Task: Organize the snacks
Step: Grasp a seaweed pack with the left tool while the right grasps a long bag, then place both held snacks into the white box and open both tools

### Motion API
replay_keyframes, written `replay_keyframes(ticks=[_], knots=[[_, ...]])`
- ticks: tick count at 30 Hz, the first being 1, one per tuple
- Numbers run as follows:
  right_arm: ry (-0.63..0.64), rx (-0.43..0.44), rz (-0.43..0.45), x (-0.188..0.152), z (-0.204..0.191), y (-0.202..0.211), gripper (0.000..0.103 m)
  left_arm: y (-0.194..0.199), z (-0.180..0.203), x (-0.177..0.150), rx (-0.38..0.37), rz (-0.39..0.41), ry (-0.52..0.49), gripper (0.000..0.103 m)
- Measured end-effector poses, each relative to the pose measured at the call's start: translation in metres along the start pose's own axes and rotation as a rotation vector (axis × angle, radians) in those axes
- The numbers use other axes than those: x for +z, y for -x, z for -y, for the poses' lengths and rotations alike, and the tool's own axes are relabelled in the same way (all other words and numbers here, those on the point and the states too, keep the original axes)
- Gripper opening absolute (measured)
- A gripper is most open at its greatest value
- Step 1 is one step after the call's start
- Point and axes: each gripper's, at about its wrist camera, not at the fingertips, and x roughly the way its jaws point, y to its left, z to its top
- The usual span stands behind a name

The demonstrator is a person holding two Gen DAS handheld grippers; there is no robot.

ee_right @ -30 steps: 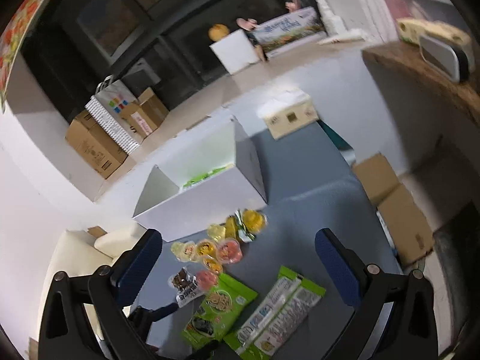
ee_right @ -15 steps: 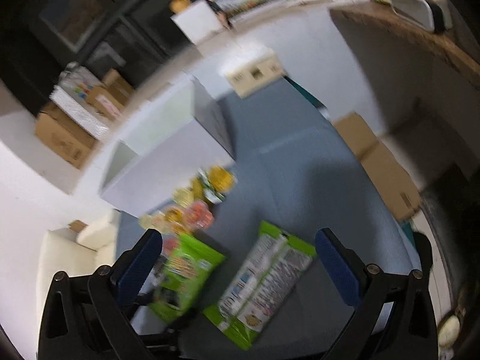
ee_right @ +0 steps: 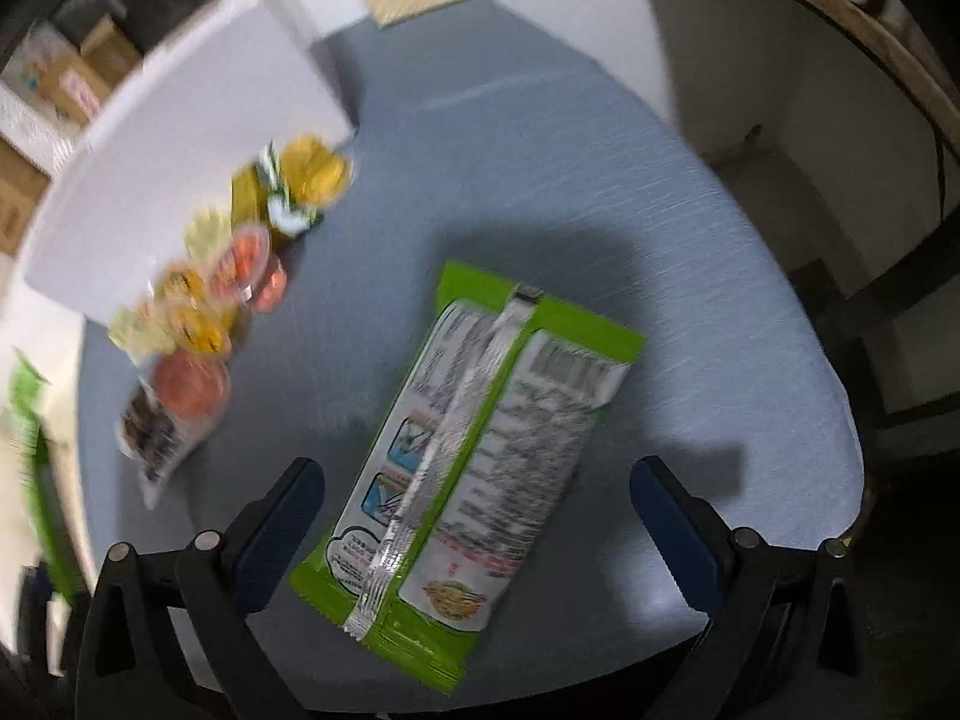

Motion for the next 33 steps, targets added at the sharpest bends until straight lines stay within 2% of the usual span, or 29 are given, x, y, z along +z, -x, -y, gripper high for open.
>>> replay_keyframes(ticks=[3, 5, 6, 10, 15, 18, 22, 26, 29, 33], knots=[[0.057, -0.068, -0.01, -0.003, -0.015, -0.009, 0.103, 0.002, -0.01, -0.003, -0.009, 0.013, 0.021, 0.073], [0.092, -0.126, 0.006, -0.004, -0.023, -0.01, 0.091, -0.001, -0.013, -0.004, -0.013, 0.013, 0.028, 0.073], [0.106, -0.145, 0.015, -0.005, -0.026, -0.008, 0.087, -0.006, -0.014, -0.005, -0.015, 0.013, 0.033, 0.073], [0.152, -0.103, 0.04, -0.008, -0.032, -0.002, 0.078, -0.011, -0.015, -0.004, -0.025, 0.013, 0.041, 0.073], [0.193, -0.013, 0.145, -0.009, -0.034, 0.028, 0.077, -0.009, -0.014, 0.0, -0.029, 0.027, 0.033, 0.073], [0.208, 0.047, 0.237, -0.006, -0.031, 0.058, 0.077, -0.004, -0.014, 0.011, -0.022, 0.045, 0.035, 0.073], [0.252, 0.142, 0.352, 0.024, -0.037, 0.097, 0.077, 0.007, -0.024, 0.047, -0.003, 0.109, 0.079, 0.073], [0.372, 0.223, 0.478, 0.064, -0.061, 0.136, 0.077, 0.012, -0.044, 0.098, 0.042, 0.198, 0.161, 0.073], [0.459, 0.255, 0.508, 0.105, -0.086, 0.148, 0.077, 0.002, -0.066, 0.138, 0.079, 0.23, 0.252, 0.073], [0.57, 0.261, 0.489, 0.153, -0.13, 0.13, 0.077, -0.033, -0.092, 0.186, 0.167, 0.228, 0.337, 0.073]])
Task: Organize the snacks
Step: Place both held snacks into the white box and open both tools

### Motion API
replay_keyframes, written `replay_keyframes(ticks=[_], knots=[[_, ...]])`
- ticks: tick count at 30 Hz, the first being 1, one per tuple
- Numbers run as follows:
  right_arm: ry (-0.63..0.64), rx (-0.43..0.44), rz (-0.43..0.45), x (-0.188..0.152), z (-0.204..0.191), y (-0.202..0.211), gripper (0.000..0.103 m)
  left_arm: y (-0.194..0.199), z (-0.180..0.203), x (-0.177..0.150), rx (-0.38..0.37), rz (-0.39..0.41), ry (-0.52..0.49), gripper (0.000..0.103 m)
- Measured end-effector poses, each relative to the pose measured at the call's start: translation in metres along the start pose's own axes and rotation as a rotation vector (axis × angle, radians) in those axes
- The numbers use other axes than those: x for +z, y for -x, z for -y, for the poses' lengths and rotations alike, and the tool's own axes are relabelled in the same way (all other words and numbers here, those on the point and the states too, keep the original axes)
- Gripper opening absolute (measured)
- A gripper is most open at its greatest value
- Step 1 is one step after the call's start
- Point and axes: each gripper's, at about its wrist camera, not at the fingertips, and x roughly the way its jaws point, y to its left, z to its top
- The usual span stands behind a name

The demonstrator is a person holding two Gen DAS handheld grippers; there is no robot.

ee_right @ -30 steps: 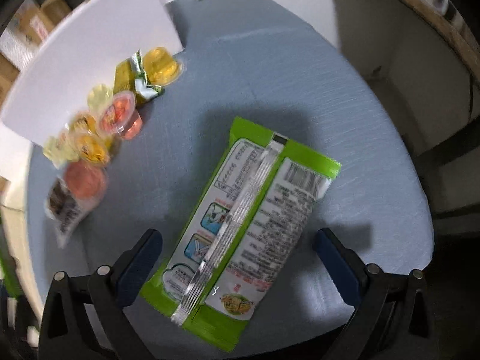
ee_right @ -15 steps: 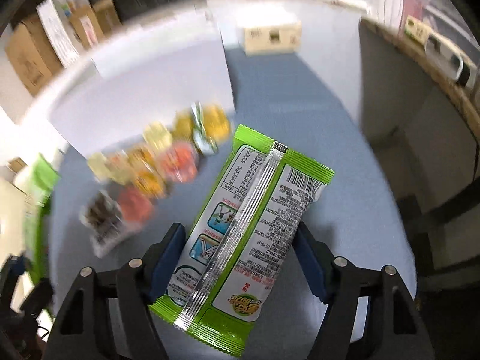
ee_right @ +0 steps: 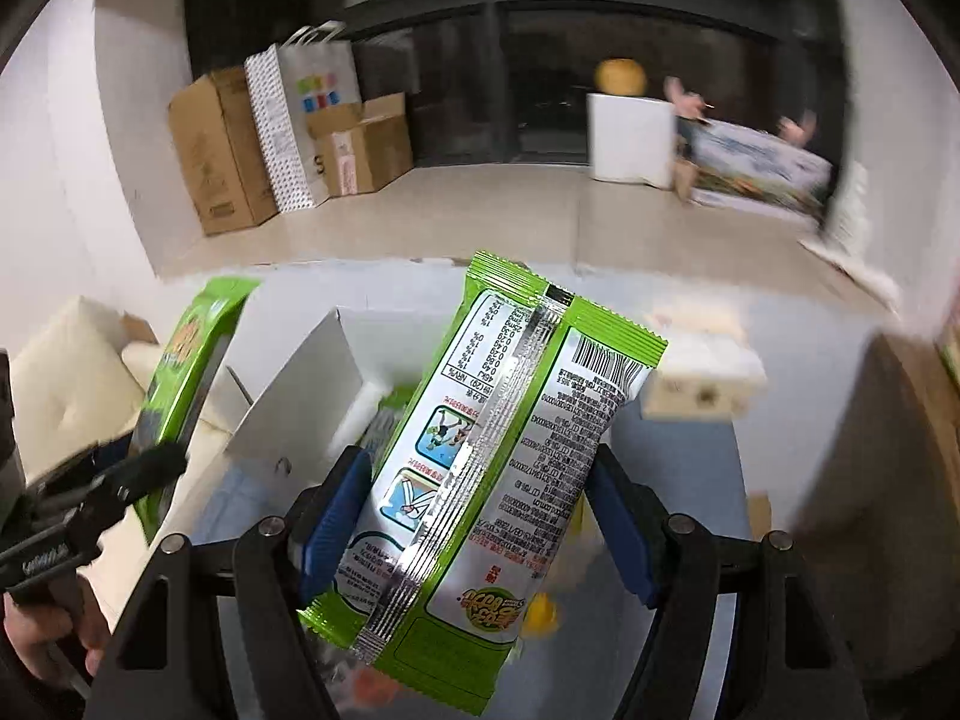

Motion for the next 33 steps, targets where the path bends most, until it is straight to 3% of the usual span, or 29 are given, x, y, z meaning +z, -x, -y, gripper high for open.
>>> replay_keyframes(ticks=[6, 8, 9, 10, 12, 13, 15, 19, 25, 29, 33], knots=[[0.073, 0.054, -0.157, 0.043, 0.007, -0.076, 0.078, -0.06, 0.007, 0.021, 0.086, -0.046, -0.008, 0.075], [0.08, 0.033, -0.168, 0.049, 0.011, -0.095, 0.083, -0.076, 0.007, 0.02, 0.126, -0.067, -0.01, 0.076], [0.086, 0.023, -0.178, 0.049, 0.011, -0.102, 0.086, -0.082, 0.007, 0.021, 0.143, -0.082, -0.012, 0.081], [0.086, 0.017, -0.191, 0.048, 0.011, -0.107, 0.086, -0.089, 0.006, 0.021, 0.15, -0.104, -0.016, 0.093], [0.08, 0.005, -0.246, 0.047, 0.014, -0.119, 0.091, -0.093, 0.004, 0.019, 0.139, -0.118, -0.03, 0.103], [0.078, -0.001, -0.252, 0.045, 0.014, -0.121, 0.099, -0.091, 0.003, 0.018, 0.146, -0.107, -0.035, 0.103], [0.071, -0.013, -0.214, 0.043, 0.018, -0.117, 0.103, -0.09, 0.0, 0.017, 0.147, -0.114, -0.038, 0.103], [-0.004, 0.048, -0.182, 0.047, 0.034, -0.105, 0.103, -0.081, -0.001, 0.017, 0.145, -0.114, -0.045, 0.103], [-0.097, 0.109, -0.012, 0.039, 0.048, -0.042, 0.103, -0.037, 0.0, 0.006, 0.117, -0.051, -0.119, 0.103], [-0.075, 0.115, 0.091, 0.01, 0.04, 0.012, 0.103, -0.001, 0.004, -0.023, 0.092, -0.03, -0.185, 0.103], [-0.092, 0.09, 0.118, -0.033, 0.036, 0.038, 0.103, 0.02, 0.007, -0.071, 0.088, -0.07, -0.257, 0.103]])
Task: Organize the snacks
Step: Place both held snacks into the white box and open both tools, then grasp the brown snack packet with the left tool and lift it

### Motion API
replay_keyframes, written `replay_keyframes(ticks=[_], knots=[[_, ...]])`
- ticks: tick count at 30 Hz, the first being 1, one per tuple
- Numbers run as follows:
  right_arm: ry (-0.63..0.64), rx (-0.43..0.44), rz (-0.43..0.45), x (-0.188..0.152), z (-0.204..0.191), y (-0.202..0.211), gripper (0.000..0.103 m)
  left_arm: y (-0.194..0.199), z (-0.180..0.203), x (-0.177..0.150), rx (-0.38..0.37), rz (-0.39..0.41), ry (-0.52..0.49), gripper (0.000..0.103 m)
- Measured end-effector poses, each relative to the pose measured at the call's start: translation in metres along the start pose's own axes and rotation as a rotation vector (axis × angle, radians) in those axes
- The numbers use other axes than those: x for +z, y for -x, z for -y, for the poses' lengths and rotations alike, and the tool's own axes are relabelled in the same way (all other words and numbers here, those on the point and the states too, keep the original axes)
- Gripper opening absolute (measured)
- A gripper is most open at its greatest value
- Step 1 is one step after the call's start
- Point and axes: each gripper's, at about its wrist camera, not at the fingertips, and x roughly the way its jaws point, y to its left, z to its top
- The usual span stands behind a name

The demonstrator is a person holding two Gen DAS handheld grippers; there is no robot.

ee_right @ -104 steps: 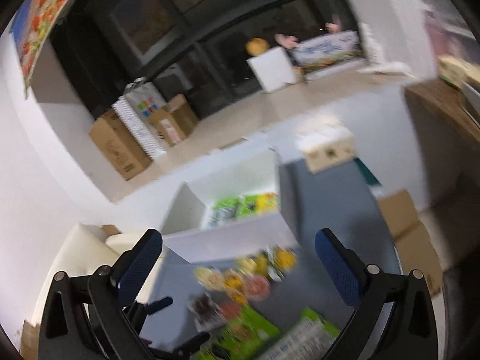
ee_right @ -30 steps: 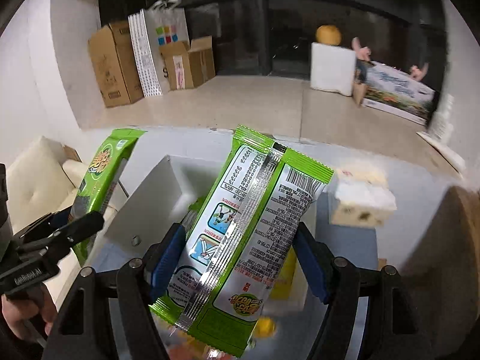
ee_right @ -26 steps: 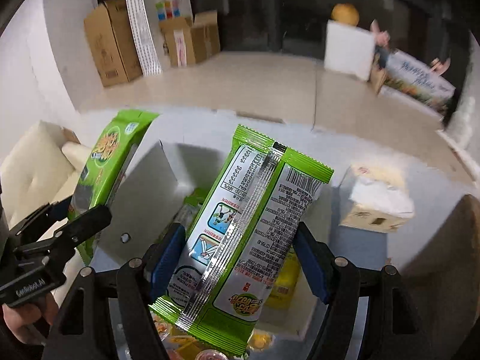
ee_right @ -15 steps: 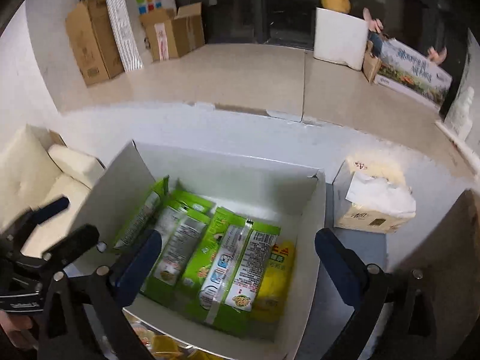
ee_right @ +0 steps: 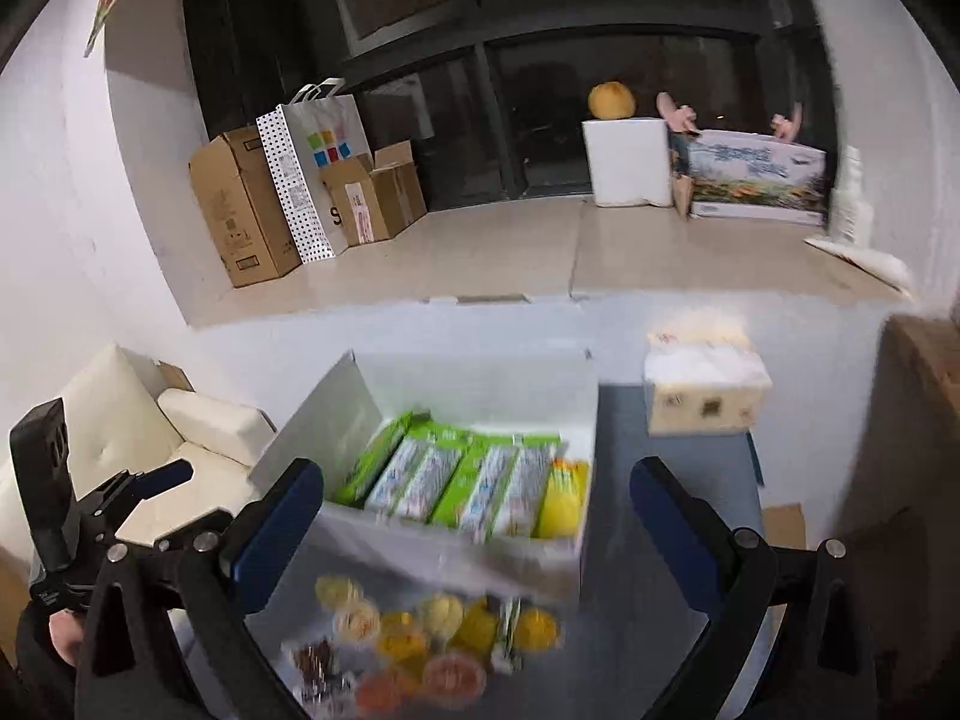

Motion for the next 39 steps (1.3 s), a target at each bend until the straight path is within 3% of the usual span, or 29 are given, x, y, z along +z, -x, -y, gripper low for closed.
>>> replay_keyframes(ticks=[3, 9, 17, 22, 26, 28, 33, 39], knots=[[-0.025, -0.028, -0.013, -0.039, -0.004, 0.012, 0.103, -0.001, 0.014, -0.042, -0.045, -0.086, -0.074, 0.103], [-0.112, 0.039, -0.077, -0.085, -0.006, 0.013, 0.103, -0.026, 0.025, -0.101, -0.099, -0.253, -0.103, 0.103], [-0.128, 0.01, -0.116, -0.1, -0.001, 0.009, 0.103, -0.071, 0.032, -0.11, -0.163, -0.344, -0.219, 0.103], [-0.134, 0.002, -0.133, -0.104, 0.001, 0.008, 0.103, -0.082, 0.031, -0.103, -0.179, -0.322, -0.253, 0.1], [-0.157, -0.003, -0.151, -0.109, 0.004, 0.004, 0.103, -0.077, 0.026, -0.095, -0.215, -0.305, -0.222, 0.082], [-0.155, 0.0, -0.153, -0.11, 0.003, 0.003, 0.103, -0.065, 0.017, -0.092, -0.223, -0.274, -0.187, 0.059], [-0.147, 0.006, -0.165, -0.113, -0.004, -0.001, 0.103, -0.053, -0.001, -0.097, -0.264, -0.284, -0.12, 0.053], [-0.128, 0.014, -0.182, -0.117, -0.013, -0.005, 0.103, -0.04, -0.006, -0.103, -0.284, -0.233, -0.049, 0.045]])
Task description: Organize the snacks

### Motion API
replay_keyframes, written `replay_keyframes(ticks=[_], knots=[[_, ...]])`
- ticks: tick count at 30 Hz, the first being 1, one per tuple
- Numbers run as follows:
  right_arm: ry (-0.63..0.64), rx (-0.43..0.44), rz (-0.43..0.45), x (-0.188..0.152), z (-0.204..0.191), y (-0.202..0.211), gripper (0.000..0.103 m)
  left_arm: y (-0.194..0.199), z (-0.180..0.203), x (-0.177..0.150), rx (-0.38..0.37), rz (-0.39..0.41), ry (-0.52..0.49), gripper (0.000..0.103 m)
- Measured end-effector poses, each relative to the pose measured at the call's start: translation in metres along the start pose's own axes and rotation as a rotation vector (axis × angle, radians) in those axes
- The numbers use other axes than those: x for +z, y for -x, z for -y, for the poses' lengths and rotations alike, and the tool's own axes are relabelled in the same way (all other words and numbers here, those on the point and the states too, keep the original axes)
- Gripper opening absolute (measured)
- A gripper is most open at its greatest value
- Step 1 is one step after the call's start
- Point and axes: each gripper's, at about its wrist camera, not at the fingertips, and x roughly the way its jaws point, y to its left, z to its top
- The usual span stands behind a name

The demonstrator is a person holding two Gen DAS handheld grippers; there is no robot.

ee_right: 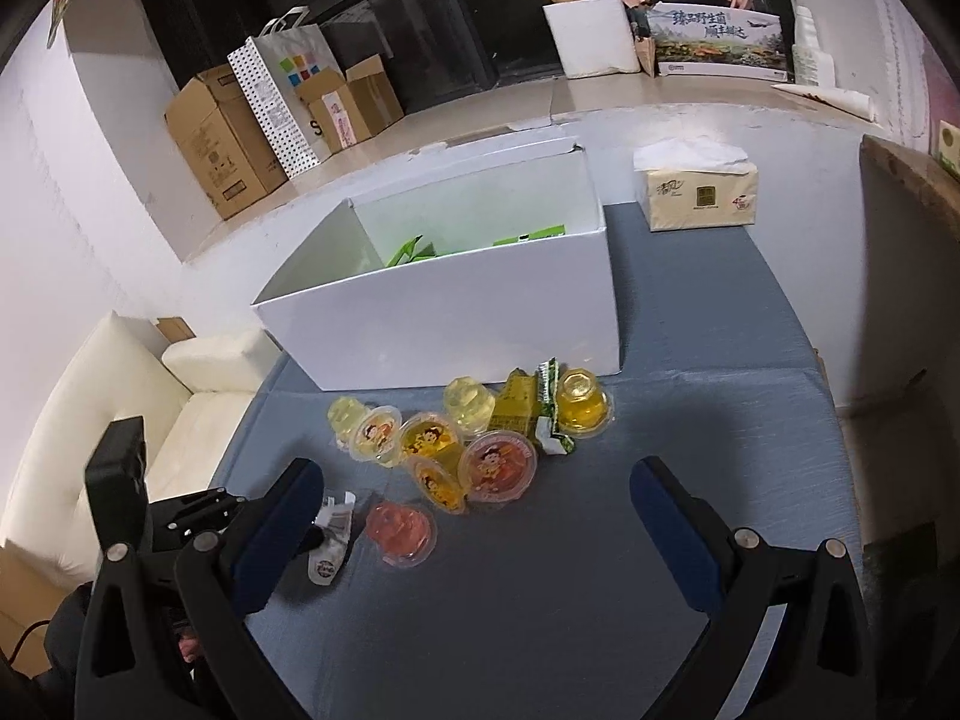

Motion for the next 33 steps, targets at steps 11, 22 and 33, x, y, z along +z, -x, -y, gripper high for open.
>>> replay_keyframes(ticks=[11, 22, 33], knots=[[0.009, 0.007, -0.009, -0.002, -0.006, -0.003, 0.103, 0.03, -0.003, 0.012, 0.002, 0.066, 0.019, 0.022], [-0.002, 0.008, -0.012, -0.002, -0.004, -0.004, 0.103, 0.047, 0.007, 0.013, -0.025, 0.134, 0.002, 0.021], [0.038, 0.035, 0.006, 0.007, -0.017, -0.002, 0.103, 0.093, 0.023, 0.086, 0.082, 0.299, -0.057, 0.021]])
